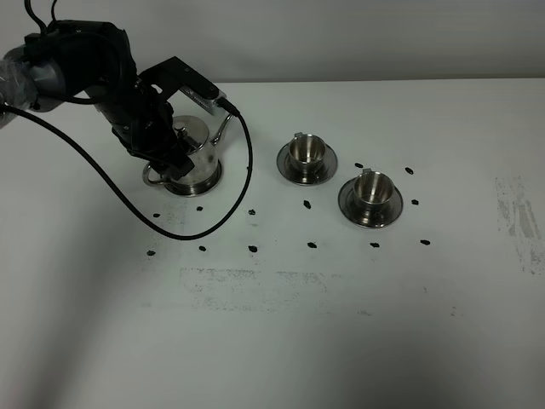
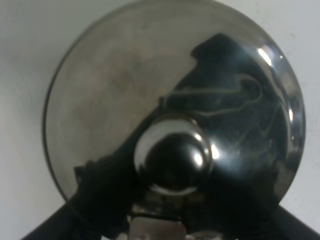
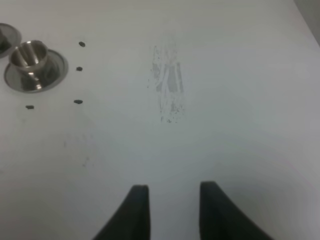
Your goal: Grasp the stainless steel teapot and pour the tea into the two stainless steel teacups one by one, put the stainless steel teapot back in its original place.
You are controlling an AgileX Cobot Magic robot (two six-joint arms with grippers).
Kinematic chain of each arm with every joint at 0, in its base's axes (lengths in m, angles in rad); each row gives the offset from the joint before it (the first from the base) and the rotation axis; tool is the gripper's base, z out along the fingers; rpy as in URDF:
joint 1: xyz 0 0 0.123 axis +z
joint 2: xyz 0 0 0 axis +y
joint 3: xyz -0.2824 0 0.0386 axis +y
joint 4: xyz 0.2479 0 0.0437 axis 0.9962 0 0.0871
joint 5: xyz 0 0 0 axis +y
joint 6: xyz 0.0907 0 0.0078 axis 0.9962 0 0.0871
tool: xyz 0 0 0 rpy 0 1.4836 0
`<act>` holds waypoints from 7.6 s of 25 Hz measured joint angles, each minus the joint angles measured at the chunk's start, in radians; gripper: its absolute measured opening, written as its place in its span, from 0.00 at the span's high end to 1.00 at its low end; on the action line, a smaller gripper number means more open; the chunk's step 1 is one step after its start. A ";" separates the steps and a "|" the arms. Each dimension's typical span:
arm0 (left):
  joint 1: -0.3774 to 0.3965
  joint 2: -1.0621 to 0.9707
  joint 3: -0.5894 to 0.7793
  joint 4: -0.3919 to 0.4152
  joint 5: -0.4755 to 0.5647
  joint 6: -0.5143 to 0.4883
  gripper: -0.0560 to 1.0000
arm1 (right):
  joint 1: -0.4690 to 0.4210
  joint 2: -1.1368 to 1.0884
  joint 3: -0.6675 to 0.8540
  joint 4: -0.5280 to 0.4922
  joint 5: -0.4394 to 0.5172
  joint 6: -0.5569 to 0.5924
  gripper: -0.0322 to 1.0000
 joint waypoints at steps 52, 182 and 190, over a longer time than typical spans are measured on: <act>-0.085 0.050 -0.341 -0.039 0.215 0.169 0.79 | 0.000 0.000 0.000 0.000 0.000 0.000 0.74; -0.484 0.219 -0.598 0.653 0.354 0.653 0.79 | 0.000 0.000 0.000 0.000 0.000 0.002 0.74; -0.500 0.219 -0.598 0.685 0.354 0.651 0.79 | 0.000 0.000 0.000 0.000 0.000 0.002 0.74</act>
